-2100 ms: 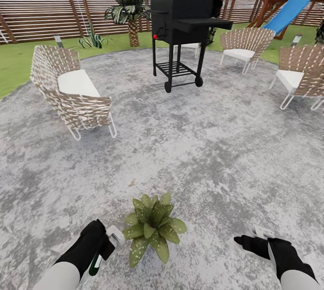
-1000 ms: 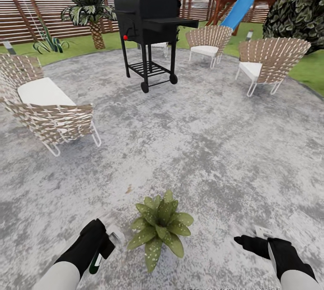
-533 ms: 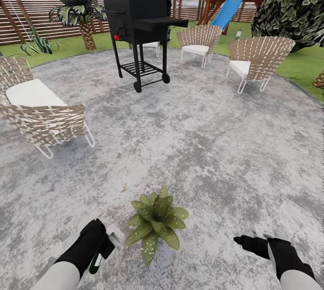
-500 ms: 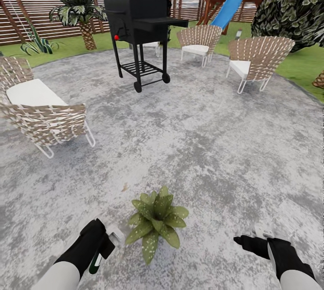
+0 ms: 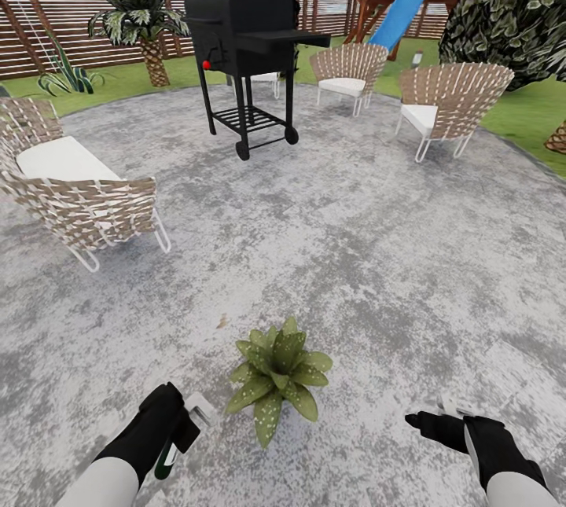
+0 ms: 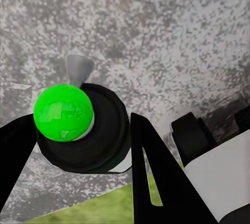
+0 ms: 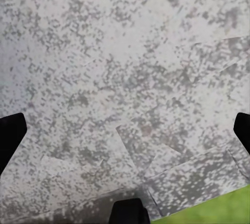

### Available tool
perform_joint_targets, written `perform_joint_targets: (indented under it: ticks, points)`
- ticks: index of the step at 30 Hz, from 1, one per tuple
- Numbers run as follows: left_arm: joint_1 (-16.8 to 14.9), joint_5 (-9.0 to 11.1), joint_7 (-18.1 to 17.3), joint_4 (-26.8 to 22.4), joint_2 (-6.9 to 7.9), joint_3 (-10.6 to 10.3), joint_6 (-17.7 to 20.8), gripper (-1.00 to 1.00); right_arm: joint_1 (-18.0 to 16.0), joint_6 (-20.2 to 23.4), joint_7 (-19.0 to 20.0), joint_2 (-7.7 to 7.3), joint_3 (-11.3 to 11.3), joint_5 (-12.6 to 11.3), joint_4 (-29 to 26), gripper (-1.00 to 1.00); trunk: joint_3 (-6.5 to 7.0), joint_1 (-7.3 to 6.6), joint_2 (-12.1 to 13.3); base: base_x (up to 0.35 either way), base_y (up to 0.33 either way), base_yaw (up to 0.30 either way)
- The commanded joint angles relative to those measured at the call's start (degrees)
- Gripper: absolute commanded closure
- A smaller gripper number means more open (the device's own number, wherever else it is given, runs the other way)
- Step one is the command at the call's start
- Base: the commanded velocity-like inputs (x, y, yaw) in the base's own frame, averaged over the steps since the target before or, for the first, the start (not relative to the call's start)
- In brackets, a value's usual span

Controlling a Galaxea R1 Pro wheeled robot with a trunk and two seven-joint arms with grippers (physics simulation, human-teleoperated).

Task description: Pick up the pesticide atomizer in the garden and spray insectifuge to fully cover both potted plants in the garden.

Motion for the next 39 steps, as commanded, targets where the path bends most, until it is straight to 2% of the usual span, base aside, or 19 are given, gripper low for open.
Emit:
perform_joint_targets:
  ticks: [1,22,29,39]
  points:
    - [-0.02,-0.6,-0.58,-0.09,-0.08,0.32,0.05,1.0,-0.06,0.12,0.55,0.04,-0.39,0.58,-0.1,-1.0,-0.04,0.0,-0.02,0.0,0.0,0.0]
    - [-0.02,-0.52,-0.58,-0.09,-0.15,0.18,-0.04,1.0,-0.06,0.12,0.71,-0.33,-0.58,0.5,-0.25,-1.0,0.14,0.0,-0.02,-0.001,0.0,0.0]
    - [-0.01,-0.43,-0.58,-0.09,-0.24,0.08,-0.04,1.0,-0.06,0.12,0.55,-0.49,-0.58,0.55,-0.19,-1.0,0.14,0.0,-0.02,-0.171,0.0,0.0]
    - [0.0,-0.43,-0.58,-0.09,-0.07,0.27,-0.04,1.0,-0.06,0.12,0.5,-0.48,-0.58,0.55,-0.19,-1.0,0.14,0.0,-0.02,-0.008,0.0,0.0]
